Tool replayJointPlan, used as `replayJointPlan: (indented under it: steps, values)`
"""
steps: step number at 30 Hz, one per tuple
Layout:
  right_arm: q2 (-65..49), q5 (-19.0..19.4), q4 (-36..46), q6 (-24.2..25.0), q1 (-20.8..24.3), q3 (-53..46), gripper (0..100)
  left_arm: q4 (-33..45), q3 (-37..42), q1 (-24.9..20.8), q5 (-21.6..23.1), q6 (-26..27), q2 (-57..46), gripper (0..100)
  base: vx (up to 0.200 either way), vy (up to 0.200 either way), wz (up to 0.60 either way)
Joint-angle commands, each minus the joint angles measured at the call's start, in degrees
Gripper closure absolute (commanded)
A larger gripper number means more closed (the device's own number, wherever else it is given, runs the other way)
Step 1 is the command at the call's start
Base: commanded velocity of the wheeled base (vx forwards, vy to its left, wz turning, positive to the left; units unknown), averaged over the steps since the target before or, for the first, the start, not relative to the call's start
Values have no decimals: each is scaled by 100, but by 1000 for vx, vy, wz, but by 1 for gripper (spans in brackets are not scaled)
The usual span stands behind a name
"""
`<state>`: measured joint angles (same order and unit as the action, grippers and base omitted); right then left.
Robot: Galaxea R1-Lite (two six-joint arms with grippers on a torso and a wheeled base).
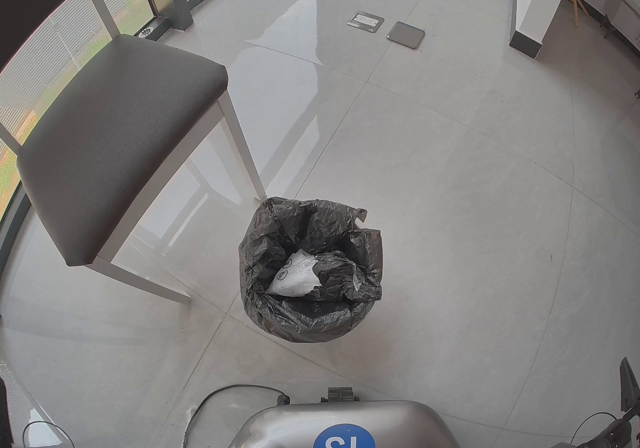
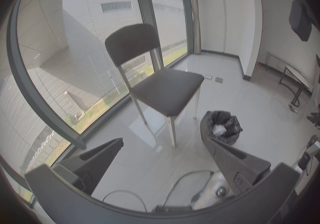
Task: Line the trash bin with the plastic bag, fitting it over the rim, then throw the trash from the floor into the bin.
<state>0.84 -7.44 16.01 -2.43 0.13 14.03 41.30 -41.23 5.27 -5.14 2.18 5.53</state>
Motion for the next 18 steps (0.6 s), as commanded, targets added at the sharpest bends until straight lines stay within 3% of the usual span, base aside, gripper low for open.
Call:
replayJointPlan:
  steps: [1, 2, 12, 16, 18]
  values:
    - [-84, -417, -1328, -91, -5, -1104, 0, -2126, 1882, 9, 13, 45, 27, 0, 0, 0, 0]
    - [-84, -337, -1381, -65, -5, -1157, 0, -2724, 2365, 9, 13, 45, 27, 0, 0, 0, 0]
    - [-84, -241, -1495, -109, -5, -1201, 0, -4649, 4123, 9, 207, 54, 27, 0, 0, 0, 0]
    - [-84, -241, -1495, -162, -5, -1201, 0, -4271, 4123, -26, 743, 2, 18, 0, 0, 0, 0]
    - [-84, -241, -1504, -241, -5, -1201, 0, -4192, 4123, -43, 796, 10, 0, 0, 0, 0, 0]
